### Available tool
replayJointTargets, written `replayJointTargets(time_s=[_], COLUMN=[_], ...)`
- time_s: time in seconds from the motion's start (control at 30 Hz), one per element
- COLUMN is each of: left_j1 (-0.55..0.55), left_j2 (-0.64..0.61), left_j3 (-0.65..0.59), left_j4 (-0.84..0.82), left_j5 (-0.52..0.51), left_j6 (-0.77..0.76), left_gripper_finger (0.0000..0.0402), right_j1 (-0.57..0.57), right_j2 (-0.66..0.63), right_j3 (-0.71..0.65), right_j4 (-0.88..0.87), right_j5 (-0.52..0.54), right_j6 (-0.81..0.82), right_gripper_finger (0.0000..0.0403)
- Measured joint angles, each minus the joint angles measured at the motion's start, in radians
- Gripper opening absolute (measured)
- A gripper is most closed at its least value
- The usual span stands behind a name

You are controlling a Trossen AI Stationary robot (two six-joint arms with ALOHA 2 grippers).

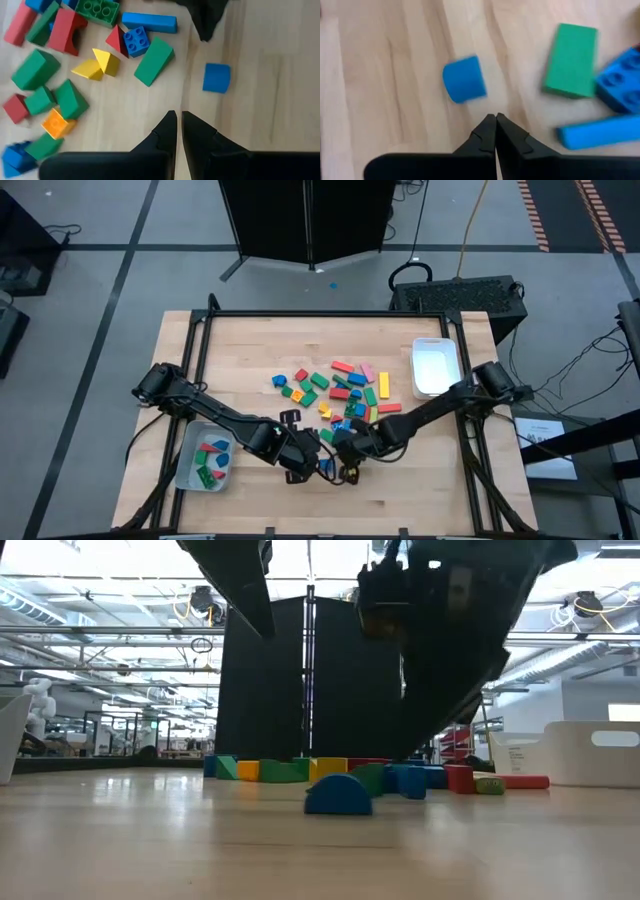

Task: Sort blocks by size
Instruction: Put the blue half cylindrical block into the gray bin

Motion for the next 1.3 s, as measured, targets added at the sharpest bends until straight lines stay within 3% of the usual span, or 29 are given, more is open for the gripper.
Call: replayJointTargets(time_s=[0.2,0.4,0.53,0.73,0.93,1.3], left_j1=[-0.001,0.002,0.013,0.006,-0.003,0.020], left_j2=[0.000,0.011,0.050,0.139,0.201,0.278], left_j3=[0.000,-0.001,0.000,-0.001,-0.001,0.000], left_j4=[0.049,0.159,0.234,0.223,0.259,0.314], left_j5=[0.000,0.064,0.122,0.135,0.128,0.117], left_j6=[-0.027,0.003,-0.002,-0.004,0.027,0.054], left_gripper_finger=[0.0031,0.0042,0.0091,0.0203,0.0268,0.0277], right_j1=[0.037,0.165,0.278,0.446,0.498,0.498], right_j2=[-0.144,-0.439,-0.641,-0.845,-0.893,-0.813], right_j3=[0.014,0.017,0.017,0.017,0.017,0.016], right_j4=[-0.212,-0.454,-0.527,-0.586,-0.659,-0.799], right_j5=[-0.016,0.053,0.155,0.390,0.515,0.484], right_j6=[-0.014,0.136,0.290,0.407,0.419,0.539], right_gripper_finger=[0.0000,0.0000,0.0000,0.0000,0.0000,0.0000])
